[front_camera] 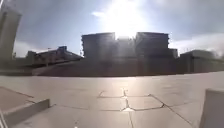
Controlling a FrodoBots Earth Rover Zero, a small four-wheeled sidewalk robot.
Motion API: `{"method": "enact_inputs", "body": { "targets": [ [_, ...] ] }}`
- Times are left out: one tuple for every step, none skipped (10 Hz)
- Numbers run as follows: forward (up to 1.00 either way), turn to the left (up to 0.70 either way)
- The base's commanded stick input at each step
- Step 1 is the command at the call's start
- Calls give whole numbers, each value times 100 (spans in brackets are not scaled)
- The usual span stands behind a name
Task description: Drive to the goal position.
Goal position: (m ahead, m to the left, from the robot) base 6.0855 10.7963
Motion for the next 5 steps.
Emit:
{"method": "enact_inputs", "body": {
  "targets": [
    [85,0],
    [85,0],
    [85,0],
    [85,0],
    [85,0]
  ]
}}
